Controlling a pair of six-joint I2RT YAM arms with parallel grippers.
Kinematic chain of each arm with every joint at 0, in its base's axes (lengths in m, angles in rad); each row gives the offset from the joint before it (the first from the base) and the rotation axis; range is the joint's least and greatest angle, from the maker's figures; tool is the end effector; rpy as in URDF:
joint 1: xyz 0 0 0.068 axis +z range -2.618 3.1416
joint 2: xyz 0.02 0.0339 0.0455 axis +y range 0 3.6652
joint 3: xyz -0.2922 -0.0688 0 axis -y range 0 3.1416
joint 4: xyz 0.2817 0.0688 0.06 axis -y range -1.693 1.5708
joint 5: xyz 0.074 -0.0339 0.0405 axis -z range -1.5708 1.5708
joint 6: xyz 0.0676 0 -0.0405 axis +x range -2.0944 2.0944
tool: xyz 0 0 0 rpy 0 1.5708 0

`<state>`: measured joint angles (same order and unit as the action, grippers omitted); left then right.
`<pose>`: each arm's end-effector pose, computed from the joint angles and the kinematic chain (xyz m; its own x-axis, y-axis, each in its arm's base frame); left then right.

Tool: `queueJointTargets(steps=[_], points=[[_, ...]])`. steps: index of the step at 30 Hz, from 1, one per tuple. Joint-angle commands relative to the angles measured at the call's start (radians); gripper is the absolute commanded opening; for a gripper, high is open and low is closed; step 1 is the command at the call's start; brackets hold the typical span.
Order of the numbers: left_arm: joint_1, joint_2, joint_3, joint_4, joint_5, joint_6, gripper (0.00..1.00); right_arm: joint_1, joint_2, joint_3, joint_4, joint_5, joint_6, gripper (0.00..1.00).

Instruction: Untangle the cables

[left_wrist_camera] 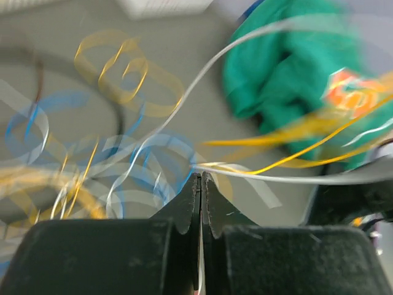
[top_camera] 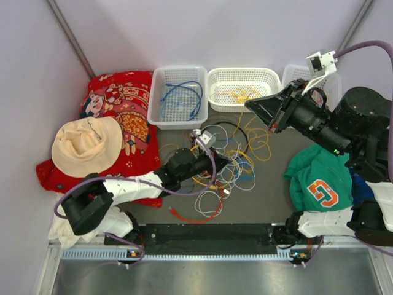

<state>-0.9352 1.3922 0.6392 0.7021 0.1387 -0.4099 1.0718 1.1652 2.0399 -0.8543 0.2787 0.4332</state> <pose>0.2035 -0.2916 0.2450 -0.3780 -0.1525 -0.9132 0.7941 0.4537 -0.4045 0.1016 0.1476 0.6395 -0.2903 0.3108 -0.9051 -0.6508 0.6293 0.4248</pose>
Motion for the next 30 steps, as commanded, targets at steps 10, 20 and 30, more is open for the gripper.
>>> queueJointTargets(steps=[10,20,30], points=[[0.053,-0.076,0.028,-0.553,-0.208,-0.196,0.46,0.014,-0.05,0.075,0.149,0.16,-0.148,0.0],[0.055,-0.485,-0.177,-0.173,-0.187,0.066,0.99,0.014,-0.064,0.039,0.11,0.122,-0.102,0.0],[0.059,-0.381,0.073,-0.305,0.174,0.048,0.99,0.014,-0.044,0.045,0.09,0.074,-0.073,0.0]])
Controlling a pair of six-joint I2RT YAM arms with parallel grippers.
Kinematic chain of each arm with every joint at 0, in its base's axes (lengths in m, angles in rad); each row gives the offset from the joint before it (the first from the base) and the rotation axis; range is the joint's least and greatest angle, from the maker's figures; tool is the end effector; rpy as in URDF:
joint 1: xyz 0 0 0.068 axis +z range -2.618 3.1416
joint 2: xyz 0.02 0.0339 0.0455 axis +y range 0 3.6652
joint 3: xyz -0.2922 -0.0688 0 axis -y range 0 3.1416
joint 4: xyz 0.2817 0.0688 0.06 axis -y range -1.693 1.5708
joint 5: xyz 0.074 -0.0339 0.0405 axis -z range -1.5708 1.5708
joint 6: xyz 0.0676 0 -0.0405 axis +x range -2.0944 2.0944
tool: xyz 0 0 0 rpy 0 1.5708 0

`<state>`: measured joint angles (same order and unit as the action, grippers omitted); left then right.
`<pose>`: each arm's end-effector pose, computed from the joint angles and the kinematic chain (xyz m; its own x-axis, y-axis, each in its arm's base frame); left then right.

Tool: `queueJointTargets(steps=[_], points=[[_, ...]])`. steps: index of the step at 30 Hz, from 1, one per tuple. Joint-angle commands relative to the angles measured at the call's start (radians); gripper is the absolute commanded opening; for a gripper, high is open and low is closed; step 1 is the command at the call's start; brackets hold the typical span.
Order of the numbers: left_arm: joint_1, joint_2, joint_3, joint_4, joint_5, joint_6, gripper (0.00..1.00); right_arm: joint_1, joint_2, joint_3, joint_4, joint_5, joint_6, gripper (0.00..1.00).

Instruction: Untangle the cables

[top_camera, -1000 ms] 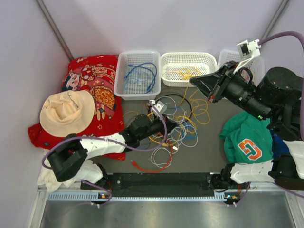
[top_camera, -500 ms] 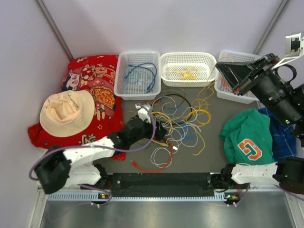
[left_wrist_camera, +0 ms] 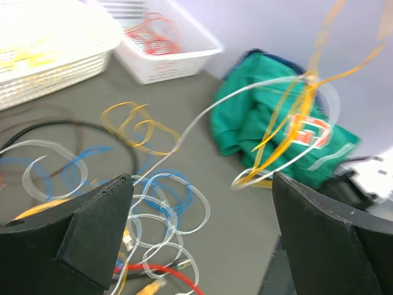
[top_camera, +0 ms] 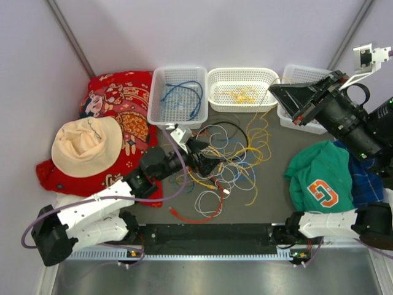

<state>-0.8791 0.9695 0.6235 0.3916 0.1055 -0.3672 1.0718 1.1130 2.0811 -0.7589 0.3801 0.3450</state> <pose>0.1738 -0.2211 0.3218 -0.2719 -0.2314 -0.9341 0.7879 0.5038 -0.3542 0.0866 0.1065 0.6701 -0.1235 0.4297 -0.8945 -0.6375 0.6564 0.4033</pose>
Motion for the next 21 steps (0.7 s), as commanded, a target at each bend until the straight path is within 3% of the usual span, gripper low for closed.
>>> queueJointTargets(steps=[1,7,13,21], points=[[0.003,0.04,0.081,0.032,0.21,-0.004,0.99,0.014,0.008,0.004,-0.006,-0.027,0.018,0.0],[0.003,0.023,0.028,0.199,0.273,0.014,0.99,0.014,0.008,-0.004,-0.011,-0.036,0.031,0.0],[0.002,0.172,0.041,0.43,0.433,-0.018,0.99,0.014,0.014,-0.016,-0.002,-0.067,0.048,0.0],[0.0,0.417,0.134,0.553,0.462,-0.041,0.97,0.014,0.027,-0.012,-0.01,-0.106,0.068,0.0]])
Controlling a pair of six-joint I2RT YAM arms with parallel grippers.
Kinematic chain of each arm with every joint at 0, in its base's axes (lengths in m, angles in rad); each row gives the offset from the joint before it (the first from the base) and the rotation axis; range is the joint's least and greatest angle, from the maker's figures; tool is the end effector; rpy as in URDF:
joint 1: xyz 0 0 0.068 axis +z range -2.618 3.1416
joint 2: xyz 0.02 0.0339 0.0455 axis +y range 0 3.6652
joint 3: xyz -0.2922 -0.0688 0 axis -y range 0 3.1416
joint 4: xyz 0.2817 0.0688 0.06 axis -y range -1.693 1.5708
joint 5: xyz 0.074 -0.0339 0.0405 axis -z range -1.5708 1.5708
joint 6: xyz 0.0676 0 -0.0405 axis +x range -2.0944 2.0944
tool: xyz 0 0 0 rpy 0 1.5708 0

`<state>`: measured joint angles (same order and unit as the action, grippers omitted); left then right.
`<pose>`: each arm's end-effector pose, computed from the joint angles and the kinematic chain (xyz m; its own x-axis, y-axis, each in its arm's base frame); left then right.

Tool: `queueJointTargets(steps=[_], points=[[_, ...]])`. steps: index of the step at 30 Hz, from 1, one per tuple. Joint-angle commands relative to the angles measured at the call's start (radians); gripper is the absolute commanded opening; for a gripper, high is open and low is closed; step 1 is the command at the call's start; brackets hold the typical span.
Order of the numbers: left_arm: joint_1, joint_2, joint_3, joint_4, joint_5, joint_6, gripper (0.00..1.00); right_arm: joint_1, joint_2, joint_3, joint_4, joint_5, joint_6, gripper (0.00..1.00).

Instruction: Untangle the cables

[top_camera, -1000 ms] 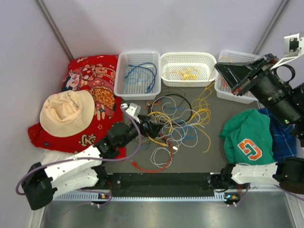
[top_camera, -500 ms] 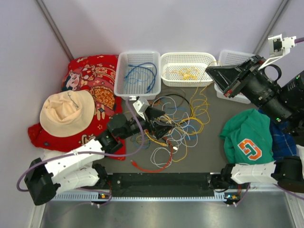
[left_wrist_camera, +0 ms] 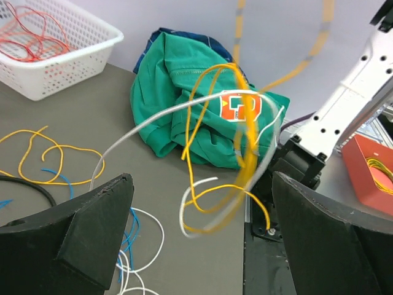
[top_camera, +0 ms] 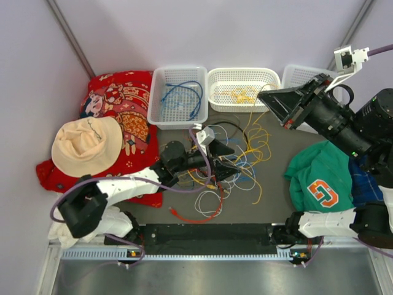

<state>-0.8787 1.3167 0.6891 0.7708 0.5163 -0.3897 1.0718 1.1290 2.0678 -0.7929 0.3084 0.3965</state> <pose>0.1921 -0.2840 0.2984 -0.2886 -0.1696 -0.9423 0.9424 0.1236 -0.3109 0.0898 0.1219 0.6605 -0.2034 0.3957 -0.8956 -0.6660 0.6145 0.4228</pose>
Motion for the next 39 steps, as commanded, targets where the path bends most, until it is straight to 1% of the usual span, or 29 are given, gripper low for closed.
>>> queueJointTargets(steps=[1,2,5,6,7,8,9,11,12,13,15,16,18,19,20,22,23,25,26,27,29,33,36,37,38,39], points=[[0.0,0.088,0.076,0.194,0.051,-0.023,0.95,0.013,0.011,0.002,0.024,-0.04,0.019,0.0],[0.0,0.116,0.082,0.231,0.054,-0.038,0.91,0.014,0.011,-0.003,0.023,-0.04,0.019,0.0],[0.0,0.154,0.118,0.257,0.076,-0.067,0.77,0.014,0.009,-0.015,0.023,-0.042,0.022,0.0],[0.0,0.16,0.133,0.257,0.099,-0.074,0.57,0.014,0.009,-0.015,0.023,-0.04,0.022,0.0],[0.0,0.164,0.139,0.254,0.108,-0.078,0.44,0.014,0.008,-0.017,0.02,-0.032,0.019,0.0],[0.0,0.161,0.142,0.242,0.114,-0.084,0.26,0.014,0.006,-0.018,0.02,-0.029,0.018,0.0],[0.0,0.154,0.147,0.166,0.111,-0.086,0.0,0.014,0.005,-0.018,0.015,-0.026,0.015,0.0],[0.0,0.119,0.141,0.057,0.055,-0.074,0.0,0.014,-0.005,-0.02,0.015,-0.006,0.008,0.0],[0.0,0.109,0.123,-0.043,0.035,-0.072,0.0,0.014,-0.008,-0.021,0.017,0.001,0.002,0.0],[0.0,0.098,0.112,-0.114,-0.066,-0.087,0.0,0.014,-0.011,-0.017,0.017,0.024,-0.004,0.0],[0.003,0.078,0.086,-0.246,-0.152,-0.107,0.0,0.014,-0.015,-0.015,0.026,0.049,-0.028,0.0],[0.003,0.076,0.076,-0.375,-0.259,-0.141,0.0,0.014,-0.02,-0.009,0.037,0.081,-0.037,0.0],[0.013,0.091,0.049,-0.489,-0.341,-0.204,0.0,0.014,-0.028,-0.006,0.056,0.116,-0.073,0.0],[0.023,0.102,0.038,-0.528,-0.364,-0.266,0.0,0.014,-0.035,-0.011,0.085,0.153,-0.084,0.0],[0.03,0.128,0.018,-0.609,-0.401,-0.308,0.0,0.014,-0.041,-0.014,0.104,0.173,-0.096,0.0],[0.069,0.163,-0.005,-0.656,-0.395,-0.412,0.0,0.014,-0.063,-0.015,0.141,0.217,-0.137,0.0],[0.084,0.205,-0.016,-0.694,-0.381,-0.437,0.0,0.014,-0.07,-0.014,0.173,0.228,-0.148,0.0],[0.125,0.252,-0.04,-0.712,-0.313,-0.477,0.0,0.014,-0.086,-0.006,0.202,0.251,-0.183,0.0],[0.133,0.291,-0.048,-0.709,-0.294,-0.501,0.0,0.014,-0.087,0.001,0.208,0.259,-0.192,0.0],[0.142,0.302,-0.066,-0.691,-0.268,-0.509,0.0,0.014,-0.087,0.009,0.204,0.267,-0.206,0.0],[0.144,0.311,-0.077,-0.673,-0.262,-0.521,0.0,0.014,-0.077,0.026,0.19,0.282,-0.215,0.0],[0.144,0.268,-0.056,-0.697,-0.282,-0.502,0.0,0.014,-0.06,0.005,0.166,0.319,-0.238,0.0],[0.144,0.195,-0.027,-0.755,-0.309,-0.453,0.0,0.013,-0.012,0.009,0.129,0.414,-0.266,0.0],[0.144,0.17,-0.02,-0.807,-0.337,-0.43,0.0,-0.004,0.009,0.03,0.095,0.428,-0.269,0.0],[0.144,0.117,-0.008,-0.827,-0.351,-0.419,0.0,-0.027,0.044,0.044,0.071,0.407,-0.265,0.0],[0.144,0.089,-0.005,-0.852,-0.366,-0.408,0.0,-0.068,0.07,0.063,0.045,0.368,-0.222,0.0]])
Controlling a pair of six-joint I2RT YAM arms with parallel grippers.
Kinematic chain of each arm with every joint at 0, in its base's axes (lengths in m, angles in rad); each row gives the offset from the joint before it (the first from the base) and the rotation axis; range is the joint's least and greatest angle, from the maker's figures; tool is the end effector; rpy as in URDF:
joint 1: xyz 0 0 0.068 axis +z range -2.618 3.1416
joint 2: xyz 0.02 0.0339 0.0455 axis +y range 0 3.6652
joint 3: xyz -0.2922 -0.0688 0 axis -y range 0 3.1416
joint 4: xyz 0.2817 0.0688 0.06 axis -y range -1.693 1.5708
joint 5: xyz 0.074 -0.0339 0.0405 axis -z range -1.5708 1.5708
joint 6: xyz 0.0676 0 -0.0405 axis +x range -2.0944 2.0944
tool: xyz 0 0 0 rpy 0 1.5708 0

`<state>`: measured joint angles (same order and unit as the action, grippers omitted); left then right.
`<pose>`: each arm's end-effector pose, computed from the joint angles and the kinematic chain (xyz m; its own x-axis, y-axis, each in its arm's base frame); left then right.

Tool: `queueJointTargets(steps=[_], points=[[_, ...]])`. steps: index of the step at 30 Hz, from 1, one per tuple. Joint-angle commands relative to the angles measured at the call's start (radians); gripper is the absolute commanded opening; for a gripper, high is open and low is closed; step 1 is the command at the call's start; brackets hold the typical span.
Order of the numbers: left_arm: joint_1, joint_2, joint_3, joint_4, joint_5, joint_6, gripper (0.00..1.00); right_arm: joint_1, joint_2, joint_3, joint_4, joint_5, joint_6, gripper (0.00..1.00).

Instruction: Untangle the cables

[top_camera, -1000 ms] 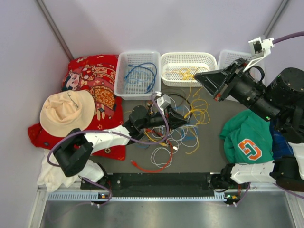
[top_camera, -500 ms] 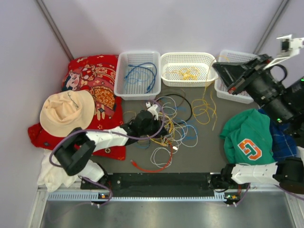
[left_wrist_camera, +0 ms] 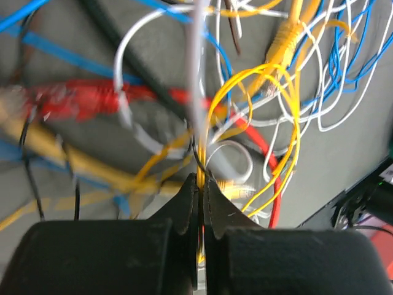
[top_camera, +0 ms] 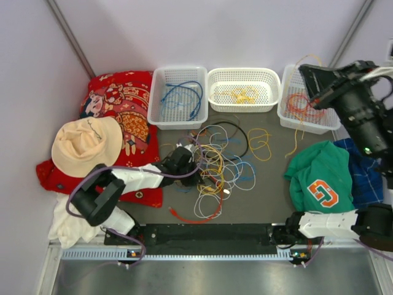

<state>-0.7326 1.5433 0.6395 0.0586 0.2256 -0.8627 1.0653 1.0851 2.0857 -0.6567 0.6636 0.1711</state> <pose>0.2324 -0.2294 0.1167 -0.9407 -0.1496 -0.3045 0.0733 0.7868 -0.6129 0.0873 0.0717 0.6843 0.0913 0.4420 -0.8923 -0.4303 0.8256 0.3649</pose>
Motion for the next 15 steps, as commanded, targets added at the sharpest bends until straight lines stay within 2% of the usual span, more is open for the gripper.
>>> queueJointTargets(steps=[1,4,7,12,14,15], points=[[-0.002,-0.169,0.046,-0.157,-0.087,0.085,0.0,-0.164,0.137,0.092,-0.16,-0.106,0.036,0.0],[-0.002,-0.314,0.051,-0.213,-0.135,0.109,0.0,-0.318,0.232,0.14,-0.202,-0.333,0.165,0.0],[-0.002,-0.411,0.042,-0.238,-0.167,0.125,0.0,-0.378,0.321,0.143,-0.161,-0.381,0.189,0.0],[-0.002,-0.499,0.032,-0.269,-0.178,0.146,0.0,-0.573,0.492,0.171,-0.092,-0.541,0.32,0.0],[-0.002,-0.522,0.032,-0.287,-0.184,0.163,0.0,-0.619,0.548,0.139,-0.038,-0.578,0.363,0.0],[-0.002,-0.528,0.031,-0.299,-0.19,0.169,0.0,-0.648,0.561,0.117,0.045,-0.582,0.36,0.0]])
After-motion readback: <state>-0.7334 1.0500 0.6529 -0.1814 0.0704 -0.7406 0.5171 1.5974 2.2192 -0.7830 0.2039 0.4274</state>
